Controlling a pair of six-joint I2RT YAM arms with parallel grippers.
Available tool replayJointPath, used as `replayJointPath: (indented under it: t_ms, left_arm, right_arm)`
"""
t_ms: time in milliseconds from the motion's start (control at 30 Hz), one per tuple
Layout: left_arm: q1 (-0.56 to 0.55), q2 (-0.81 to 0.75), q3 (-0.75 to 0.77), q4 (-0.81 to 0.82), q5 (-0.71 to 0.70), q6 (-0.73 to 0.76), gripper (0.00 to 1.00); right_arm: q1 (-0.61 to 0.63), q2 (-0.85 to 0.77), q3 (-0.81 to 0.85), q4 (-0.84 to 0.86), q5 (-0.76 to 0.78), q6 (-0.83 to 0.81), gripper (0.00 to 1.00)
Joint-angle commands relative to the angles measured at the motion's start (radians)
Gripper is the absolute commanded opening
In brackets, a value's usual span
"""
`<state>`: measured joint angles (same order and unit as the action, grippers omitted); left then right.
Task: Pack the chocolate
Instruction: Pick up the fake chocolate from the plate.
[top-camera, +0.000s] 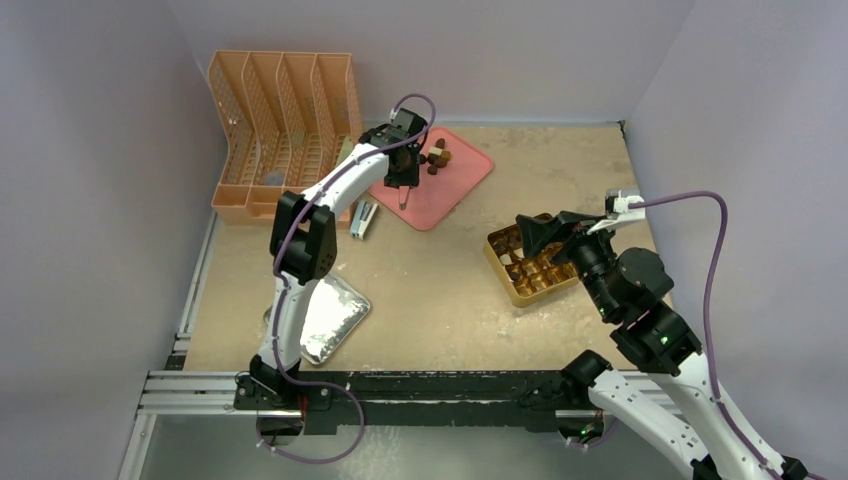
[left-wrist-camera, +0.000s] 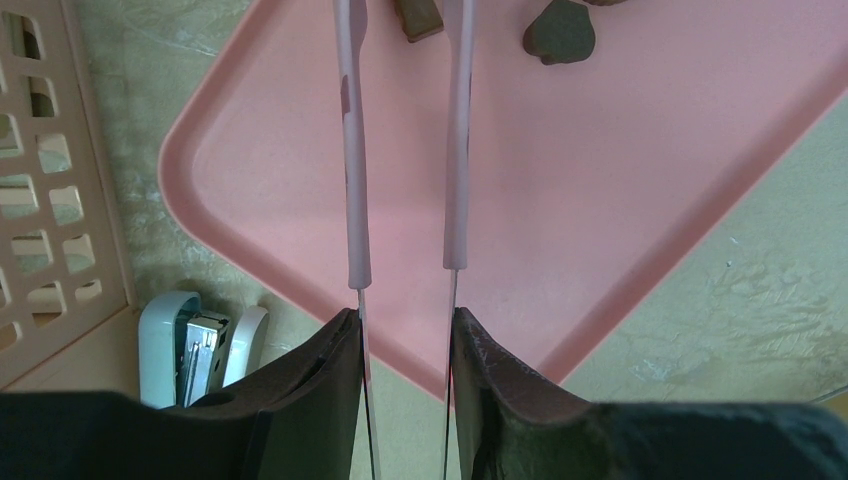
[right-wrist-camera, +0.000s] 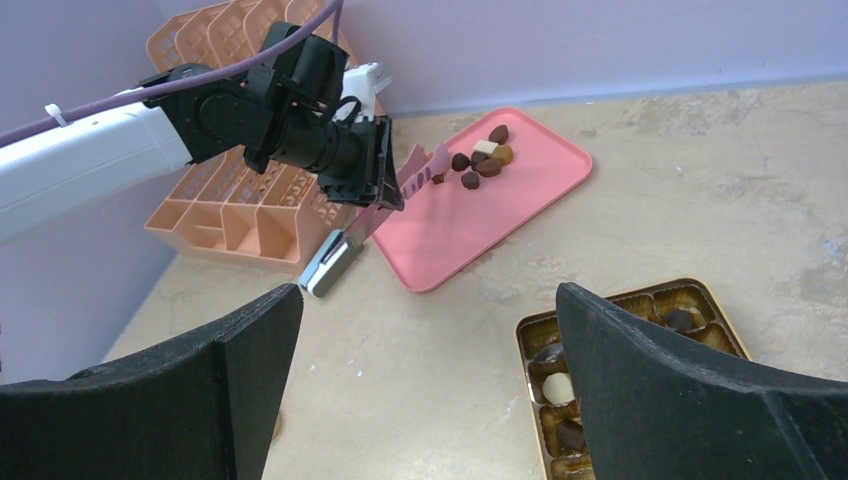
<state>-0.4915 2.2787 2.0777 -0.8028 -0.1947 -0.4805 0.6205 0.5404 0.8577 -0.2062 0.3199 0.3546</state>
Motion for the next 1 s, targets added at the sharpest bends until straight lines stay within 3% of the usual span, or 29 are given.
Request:
replayJointPath:
  t_ms: [0,600,733,967]
  left_arm:
    - [0.008,0.001,0.053,0.026,0.012,-0.021,0.35]
    - [0.013,-0.021,-0.047,0.054,0.025,-0.05,0.34]
    - [0.013,-0.031,-0.058,0.059,0.036,-0.05,0.26]
    - [0.013,-0.102,-0.11,0.071,0.049,-0.052,0.22]
  right_arm:
    - [-0.001,-0.014,0.008,0.033,-0.005,-0.011,0.99]
    - [-0.002,-0.026,0.0,0.026,-0.004,0.001,0.99]
    - [-0.002,-0.031,-0.001,0.021,0.0,0.0,0.99]
    - [-0.002,-0.03,-0.003,0.021,-0.001,0.005,0.99]
